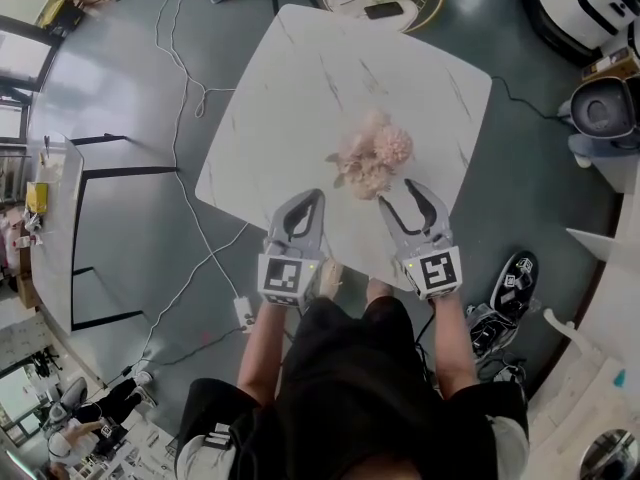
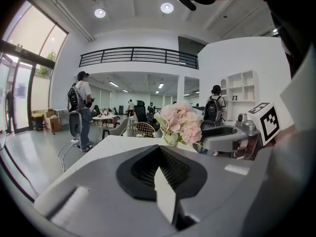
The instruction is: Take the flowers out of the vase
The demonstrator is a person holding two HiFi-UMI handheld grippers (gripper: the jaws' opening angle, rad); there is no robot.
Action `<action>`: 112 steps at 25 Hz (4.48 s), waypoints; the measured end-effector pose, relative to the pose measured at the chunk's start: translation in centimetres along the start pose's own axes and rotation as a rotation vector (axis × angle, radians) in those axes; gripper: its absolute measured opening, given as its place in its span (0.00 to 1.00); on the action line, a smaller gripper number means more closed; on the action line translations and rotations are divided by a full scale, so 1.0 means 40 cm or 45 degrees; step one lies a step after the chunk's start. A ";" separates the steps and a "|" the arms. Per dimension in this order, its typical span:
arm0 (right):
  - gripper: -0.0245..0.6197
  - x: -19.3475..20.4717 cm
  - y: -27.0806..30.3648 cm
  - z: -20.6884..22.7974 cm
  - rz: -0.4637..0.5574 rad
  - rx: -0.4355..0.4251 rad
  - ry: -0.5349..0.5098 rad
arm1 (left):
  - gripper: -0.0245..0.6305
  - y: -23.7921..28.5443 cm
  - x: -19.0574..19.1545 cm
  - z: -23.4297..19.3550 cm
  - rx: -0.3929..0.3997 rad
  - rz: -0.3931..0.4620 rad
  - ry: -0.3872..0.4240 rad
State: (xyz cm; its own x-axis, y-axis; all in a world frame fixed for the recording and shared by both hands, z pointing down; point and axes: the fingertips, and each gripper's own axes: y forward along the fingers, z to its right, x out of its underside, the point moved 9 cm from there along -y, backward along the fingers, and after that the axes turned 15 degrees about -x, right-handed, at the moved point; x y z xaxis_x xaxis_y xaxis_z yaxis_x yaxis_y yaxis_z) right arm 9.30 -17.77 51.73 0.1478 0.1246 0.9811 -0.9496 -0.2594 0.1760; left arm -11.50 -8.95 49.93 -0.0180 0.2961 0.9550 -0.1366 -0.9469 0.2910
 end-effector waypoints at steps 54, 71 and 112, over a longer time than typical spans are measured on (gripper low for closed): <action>0.25 -0.010 0.148 0.101 -0.012 -0.295 -0.080 | 0.05 0.058 0.008 -0.029 -0.210 -0.071 -0.053; 0.09 -0.012 0.140 0.126 0.000 -0.236 -0.045 | 0.05 0.008 0.007 -0.029 -0.284 -0.064 -0.055; 0.08 -0.222 0.031 0.051 0.112 -0.069 -0.246 | 0.05 -0.170 -0.076 -0.060 -0.286 0.140 -0.061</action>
State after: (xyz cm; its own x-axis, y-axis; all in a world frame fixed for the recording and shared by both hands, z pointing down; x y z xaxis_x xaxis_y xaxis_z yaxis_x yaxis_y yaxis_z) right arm 7.36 -21.16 43.40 0.1094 -0.0837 0.9905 -0.9738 -0.2090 0.0899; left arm -12.90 -3.11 44.90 0.0015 0.1814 0.9834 -0.3532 -0.9199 0.1702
